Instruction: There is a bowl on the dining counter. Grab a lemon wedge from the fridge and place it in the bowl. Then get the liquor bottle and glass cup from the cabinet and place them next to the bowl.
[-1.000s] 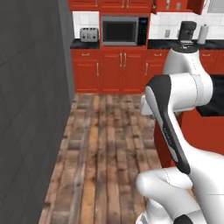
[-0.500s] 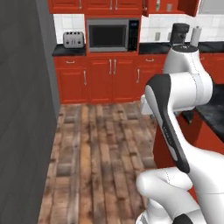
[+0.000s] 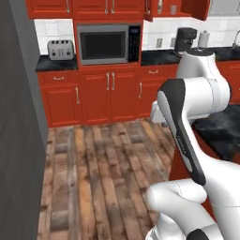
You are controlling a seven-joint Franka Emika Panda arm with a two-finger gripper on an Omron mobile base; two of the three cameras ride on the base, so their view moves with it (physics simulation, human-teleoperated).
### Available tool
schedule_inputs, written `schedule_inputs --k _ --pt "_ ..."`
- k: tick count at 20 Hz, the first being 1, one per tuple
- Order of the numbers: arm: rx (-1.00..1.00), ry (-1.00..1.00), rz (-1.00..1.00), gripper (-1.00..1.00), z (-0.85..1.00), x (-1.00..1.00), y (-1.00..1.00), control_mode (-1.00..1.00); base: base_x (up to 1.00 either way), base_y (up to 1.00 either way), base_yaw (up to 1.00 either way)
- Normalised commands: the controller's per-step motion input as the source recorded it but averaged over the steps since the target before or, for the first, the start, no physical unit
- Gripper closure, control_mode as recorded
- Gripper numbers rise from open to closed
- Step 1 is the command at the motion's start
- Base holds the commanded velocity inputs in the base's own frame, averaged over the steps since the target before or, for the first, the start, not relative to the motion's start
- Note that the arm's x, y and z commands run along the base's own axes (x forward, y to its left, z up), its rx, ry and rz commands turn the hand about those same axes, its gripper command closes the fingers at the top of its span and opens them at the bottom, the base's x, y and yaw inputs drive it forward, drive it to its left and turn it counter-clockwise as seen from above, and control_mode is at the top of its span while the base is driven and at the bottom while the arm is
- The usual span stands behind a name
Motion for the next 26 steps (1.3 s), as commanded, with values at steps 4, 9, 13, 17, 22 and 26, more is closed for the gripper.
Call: schedule_inputs --k 4,9,13,17,22,26 --pt "0.0 0.0 0.0 -1.0 0.0 0.0 0.0 1.0 1.0 0.72 -0.19" --pt "0.0 0.0 0.0 -1.0 0.0 0.0 0.0 1.0 1.0 0.68 -0.15" --pt "0.0 0.0 0.0 -1.0 0.0 0.0 0.0 1.0 1.0 0.51 -0.13" --pt "0.0 0.0 0.0 -1.0 0.0 0.0 0.0 1.0 1.0 0.18 -0.08" --pt "0.0 0.0 0.0 -1.0 0.0 0.0 0.0 1.0 1.0 0.0 -0.04" --pt "0.0 0.0 0.0 -1.0 0.0 0.0 0.0 1.0 1.0 0.0 -0.03"
